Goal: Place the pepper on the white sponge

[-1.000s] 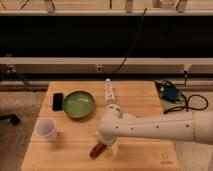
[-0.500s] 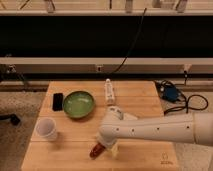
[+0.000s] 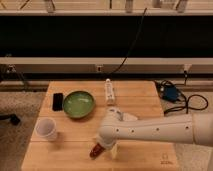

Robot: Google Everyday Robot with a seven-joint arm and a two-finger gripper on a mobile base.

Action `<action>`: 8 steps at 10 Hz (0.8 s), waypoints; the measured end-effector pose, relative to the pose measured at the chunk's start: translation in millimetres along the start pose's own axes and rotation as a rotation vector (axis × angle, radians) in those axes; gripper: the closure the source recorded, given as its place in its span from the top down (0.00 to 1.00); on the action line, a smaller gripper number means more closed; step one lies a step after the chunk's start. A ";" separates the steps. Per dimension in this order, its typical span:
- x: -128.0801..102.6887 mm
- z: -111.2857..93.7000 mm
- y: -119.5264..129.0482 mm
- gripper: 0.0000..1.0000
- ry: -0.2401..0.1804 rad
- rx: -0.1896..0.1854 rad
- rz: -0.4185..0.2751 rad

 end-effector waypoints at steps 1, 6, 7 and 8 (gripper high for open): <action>-0.8 1.2 0.5 0.80 -0.002 0.000 0.000; -3.4 5.6 1.4 0.80 -0.006 0.000 0.003; -3.8 6.4 1.3 0.80 -0.005 0.000 0.004; -4.4 7.2 1.0 0.80 -0.005 0.000 0.003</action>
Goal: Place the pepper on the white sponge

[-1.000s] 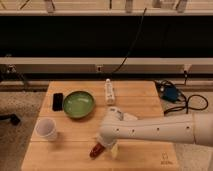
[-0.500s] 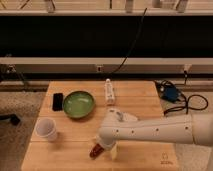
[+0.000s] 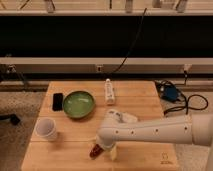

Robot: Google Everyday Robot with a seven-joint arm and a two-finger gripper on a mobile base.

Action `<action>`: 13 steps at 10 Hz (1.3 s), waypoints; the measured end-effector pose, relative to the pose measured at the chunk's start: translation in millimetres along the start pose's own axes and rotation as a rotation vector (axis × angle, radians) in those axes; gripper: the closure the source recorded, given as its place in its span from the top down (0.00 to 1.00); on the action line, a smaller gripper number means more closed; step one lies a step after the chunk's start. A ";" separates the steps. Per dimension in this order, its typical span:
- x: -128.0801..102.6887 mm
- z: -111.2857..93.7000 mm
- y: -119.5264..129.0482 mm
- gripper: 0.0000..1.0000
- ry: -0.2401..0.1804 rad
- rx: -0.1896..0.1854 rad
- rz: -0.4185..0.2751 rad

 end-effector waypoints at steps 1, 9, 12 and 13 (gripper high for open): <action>-0.4 0.9 -0.3 0.80 0.001 0.000 0.001; -1.2 5.2 -1.8 0.76 0.007 0.000 0.013; -1.3 4.4 -1.2 0.79 0.007 -0.001 0.013; -1.4 4.3 -1.3 0.80 0.007 -0.001 0.013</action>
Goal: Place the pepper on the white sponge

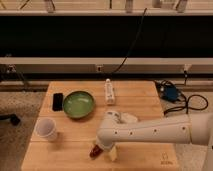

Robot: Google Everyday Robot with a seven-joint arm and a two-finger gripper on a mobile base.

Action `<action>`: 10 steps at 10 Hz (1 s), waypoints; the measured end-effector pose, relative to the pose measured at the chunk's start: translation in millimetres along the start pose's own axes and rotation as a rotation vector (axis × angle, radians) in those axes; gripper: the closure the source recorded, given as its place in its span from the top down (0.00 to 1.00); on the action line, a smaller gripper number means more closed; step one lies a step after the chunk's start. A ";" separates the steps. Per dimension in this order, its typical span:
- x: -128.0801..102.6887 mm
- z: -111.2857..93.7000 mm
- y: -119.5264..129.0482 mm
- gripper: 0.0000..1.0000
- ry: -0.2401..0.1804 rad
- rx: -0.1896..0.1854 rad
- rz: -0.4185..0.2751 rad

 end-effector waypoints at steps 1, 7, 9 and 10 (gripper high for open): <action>0.2 -0.5 0.0 0.80 0.001 0.000 -0.001; -0.5 0.5 -0.2 0.80 0.002 0.000 0.004; -1.5 2.1 -1.3 0.80 0.004 0.001 0.003; -2.9 2.6 -1.8 0.80 0.003 0.000 -0.001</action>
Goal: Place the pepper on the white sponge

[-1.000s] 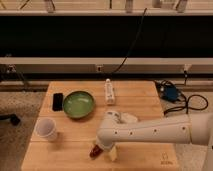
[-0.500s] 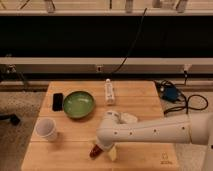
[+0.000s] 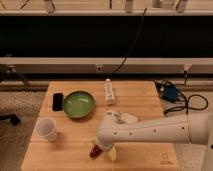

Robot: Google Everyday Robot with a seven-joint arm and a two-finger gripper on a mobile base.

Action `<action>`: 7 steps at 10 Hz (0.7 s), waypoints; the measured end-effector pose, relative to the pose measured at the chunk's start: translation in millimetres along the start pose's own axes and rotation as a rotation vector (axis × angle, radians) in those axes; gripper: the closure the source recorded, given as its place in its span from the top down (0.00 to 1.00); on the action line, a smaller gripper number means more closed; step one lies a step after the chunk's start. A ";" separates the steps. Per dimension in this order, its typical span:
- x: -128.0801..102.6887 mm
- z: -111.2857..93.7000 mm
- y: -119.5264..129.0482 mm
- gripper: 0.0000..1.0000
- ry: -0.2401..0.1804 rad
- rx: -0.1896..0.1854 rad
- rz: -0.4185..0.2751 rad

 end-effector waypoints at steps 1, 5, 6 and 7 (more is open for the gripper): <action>-0.3 -0.9 0.1 0.80 -0.001 0.000 0.001; -0.9 0.9 -1.4 0.78 0.004 0.001 0.002; -1.0 0.3 -1.0 0.76 0.003 0.001 0.003; -0.2 -0.4 -0.4 0.76 0.004 0.001 0.006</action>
